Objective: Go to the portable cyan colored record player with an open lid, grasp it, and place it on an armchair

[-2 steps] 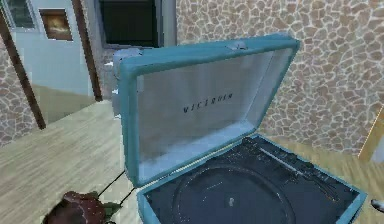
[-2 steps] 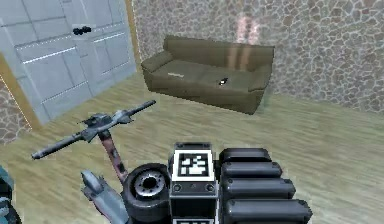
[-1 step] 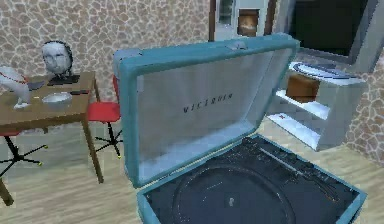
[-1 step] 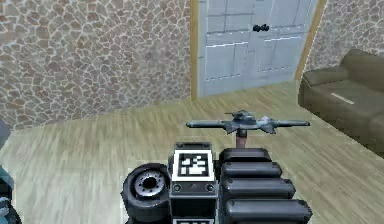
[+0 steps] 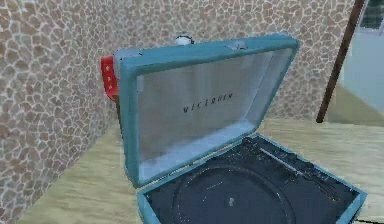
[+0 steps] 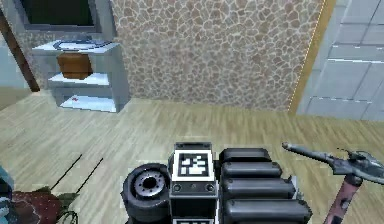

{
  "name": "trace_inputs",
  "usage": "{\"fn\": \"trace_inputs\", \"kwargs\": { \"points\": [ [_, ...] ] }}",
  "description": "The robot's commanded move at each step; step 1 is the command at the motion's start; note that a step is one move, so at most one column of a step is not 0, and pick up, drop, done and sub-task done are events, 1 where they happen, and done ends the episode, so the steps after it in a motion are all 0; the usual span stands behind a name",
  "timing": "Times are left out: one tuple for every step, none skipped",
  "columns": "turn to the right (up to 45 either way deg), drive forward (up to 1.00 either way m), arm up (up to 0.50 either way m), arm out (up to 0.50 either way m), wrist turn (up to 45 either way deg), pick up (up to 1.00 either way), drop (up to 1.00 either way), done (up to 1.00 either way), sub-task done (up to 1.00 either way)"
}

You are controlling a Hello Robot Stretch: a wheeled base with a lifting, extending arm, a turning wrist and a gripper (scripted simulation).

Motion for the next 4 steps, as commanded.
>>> {"fn": "trace_inputs", "kwargs": {
  "points": [
    [0.0, 1.00, 0.00, 0.00, 0.0, 0.00, 0.00, 0.00, 0.00],
    [-3.0, 0.00, 0.00, 0.00, 0.0, 0.00, 0.00, 0.00, 0.00],
    [0.0, 0.40, 0.00, 0.00, 0.0, 0.00, 0.00, 0.00, 0.00],
    [-45.0, 0.00, 0.00, 0.00, 0.0, 0.00, 0.00, 0.00, 0.00]
  ]
}}
